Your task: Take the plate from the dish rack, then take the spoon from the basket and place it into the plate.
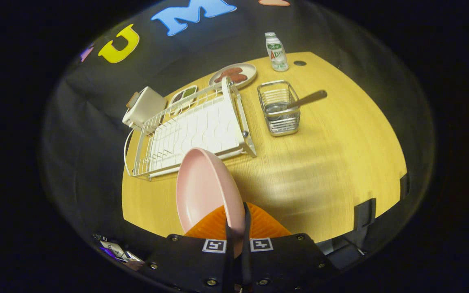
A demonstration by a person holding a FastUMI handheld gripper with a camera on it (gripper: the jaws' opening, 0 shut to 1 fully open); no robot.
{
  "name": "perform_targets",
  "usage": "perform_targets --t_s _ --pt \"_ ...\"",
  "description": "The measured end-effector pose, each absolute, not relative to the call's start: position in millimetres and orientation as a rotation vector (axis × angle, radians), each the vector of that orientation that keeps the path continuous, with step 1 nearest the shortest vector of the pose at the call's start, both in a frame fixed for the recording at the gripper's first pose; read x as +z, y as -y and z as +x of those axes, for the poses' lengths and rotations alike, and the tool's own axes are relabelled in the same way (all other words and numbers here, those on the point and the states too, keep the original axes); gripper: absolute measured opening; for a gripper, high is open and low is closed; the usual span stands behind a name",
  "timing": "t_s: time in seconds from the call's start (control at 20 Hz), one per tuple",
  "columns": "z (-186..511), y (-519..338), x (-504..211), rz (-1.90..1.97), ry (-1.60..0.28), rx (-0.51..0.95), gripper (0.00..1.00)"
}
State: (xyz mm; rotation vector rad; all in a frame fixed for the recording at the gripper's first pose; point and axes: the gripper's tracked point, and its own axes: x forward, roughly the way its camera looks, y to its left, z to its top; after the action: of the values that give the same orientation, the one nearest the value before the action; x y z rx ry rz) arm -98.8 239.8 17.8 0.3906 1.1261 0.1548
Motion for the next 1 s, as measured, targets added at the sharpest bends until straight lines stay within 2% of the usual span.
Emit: perform_targets --t_s 0.65,0.85,1.0 --pt "-91.8 -261.8 -54.3 0.439 -1.192 0.359 0.07" --pt "-78.2 -253.5 -51.0 0.436 -1.148 0.369 0.18" --pt "-71.6 -244.5 -44.0 0.464 -1.129 0.364 0.18"
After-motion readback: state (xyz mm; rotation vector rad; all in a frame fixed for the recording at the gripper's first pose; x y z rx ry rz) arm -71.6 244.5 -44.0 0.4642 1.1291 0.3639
